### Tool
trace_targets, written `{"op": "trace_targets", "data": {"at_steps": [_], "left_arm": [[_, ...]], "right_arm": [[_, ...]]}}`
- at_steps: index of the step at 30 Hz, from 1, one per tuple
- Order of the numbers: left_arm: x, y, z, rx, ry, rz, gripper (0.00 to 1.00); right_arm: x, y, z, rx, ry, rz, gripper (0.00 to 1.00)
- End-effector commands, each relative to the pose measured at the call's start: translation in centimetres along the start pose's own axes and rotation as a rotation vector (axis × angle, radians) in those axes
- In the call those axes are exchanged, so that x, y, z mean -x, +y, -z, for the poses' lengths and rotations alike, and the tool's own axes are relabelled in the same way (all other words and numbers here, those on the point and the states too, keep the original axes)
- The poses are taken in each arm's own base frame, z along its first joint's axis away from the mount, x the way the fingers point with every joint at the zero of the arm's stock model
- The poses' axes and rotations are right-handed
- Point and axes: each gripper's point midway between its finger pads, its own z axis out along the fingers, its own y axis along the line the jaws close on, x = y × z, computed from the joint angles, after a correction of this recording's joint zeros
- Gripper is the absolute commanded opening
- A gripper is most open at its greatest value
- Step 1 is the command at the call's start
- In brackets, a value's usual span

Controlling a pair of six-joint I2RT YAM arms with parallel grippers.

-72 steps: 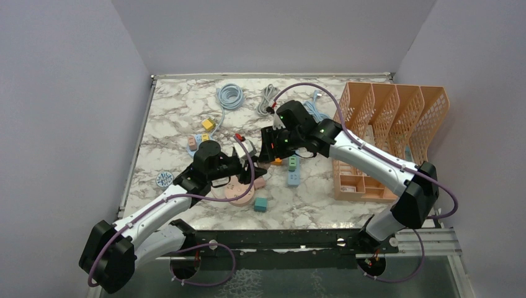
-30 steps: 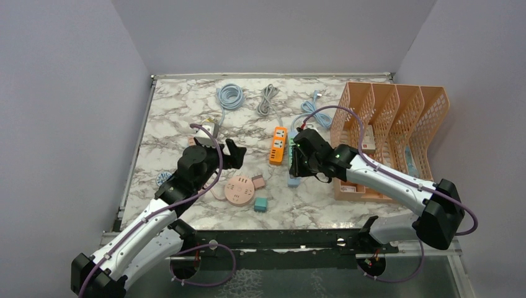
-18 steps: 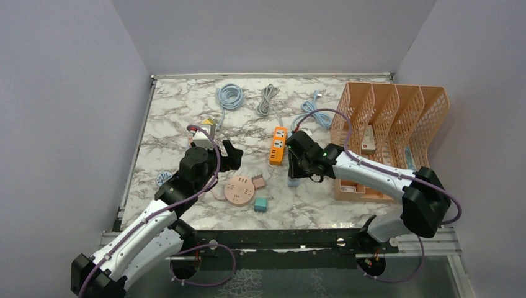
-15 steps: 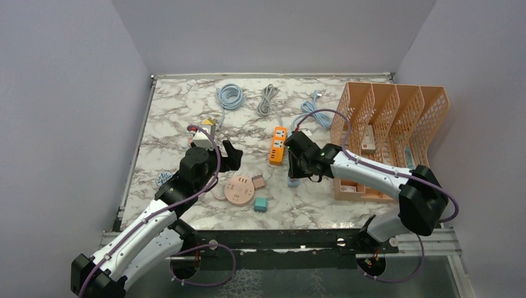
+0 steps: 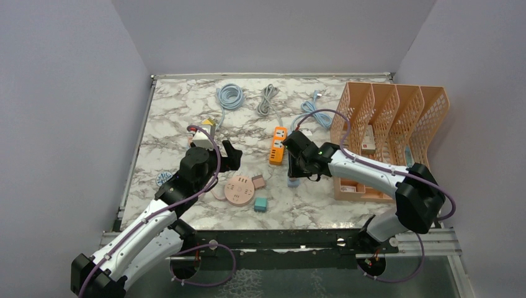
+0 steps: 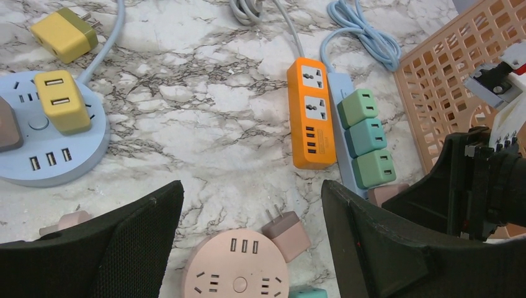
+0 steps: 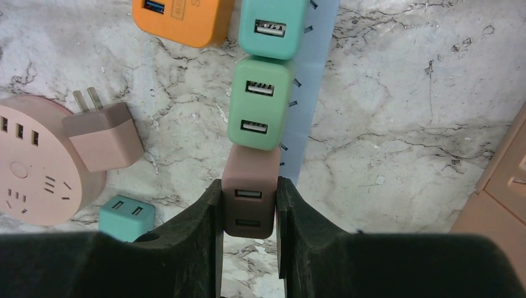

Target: Insert the plug

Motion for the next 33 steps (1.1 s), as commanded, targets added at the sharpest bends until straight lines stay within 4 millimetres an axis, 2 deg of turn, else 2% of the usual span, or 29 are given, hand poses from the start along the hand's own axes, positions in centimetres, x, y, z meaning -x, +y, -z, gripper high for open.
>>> {"op": "trace_targets", "data": {"at_steps": [1, 6, 15, 17, 23, 27, 30, 33], "left_arm": [[0.4, 0.4, -0.1, 0.024, -0.023, -0.002, 0.84], [0.3, 0.7, -0.1, 0.035, -0.019, -0.008, 0.84], [0.5, 0.9, -0.1, 0.049, -0.025, -0.014, 0.84], [0.5, 1.0, 0.0, 0.052, -0.026, -0.016, 0.84], [0.6, 1.2, 0.0, 0.061, -0.029, -0.019, 0.84], [0.5, 1.3, 0.0, 0.066, -0.029, -0.021, 0.84], [0.5, 1.3, 0.0, 0.068, -0.029, -0.02, 0.84], [0.5, 1.4, 0.0, 0.07, -0.029, -0.022, 0.84]], "right_arm": [[-2.9, -2.0, -2.2, -0.126, 0.113, 0.017, 0.01], [-4.4, -3.2, -3.1, -0.217, 0.189, 0.016, 0.01], [-7.3, -3.8, -5.3, -0.244, 0.279, -0.005, 0.01], [-8.5, -4.1, -6.0, -0.245, 0.312, -0.012, 0.01], [-13.7, -5.8, -8.6, -0.251, 0.455, -0.034, 0.01], [-16.1, -6.0, -9.6, -0.23, 0.523, -0.053, 0.01], [-16.7, -6.5, -10.2, -0.252, 0.533, -0.05, 0.01], [-15.6, -6.9, -10.0, -0.289, 0.498, -0.038, 0.01]]}}
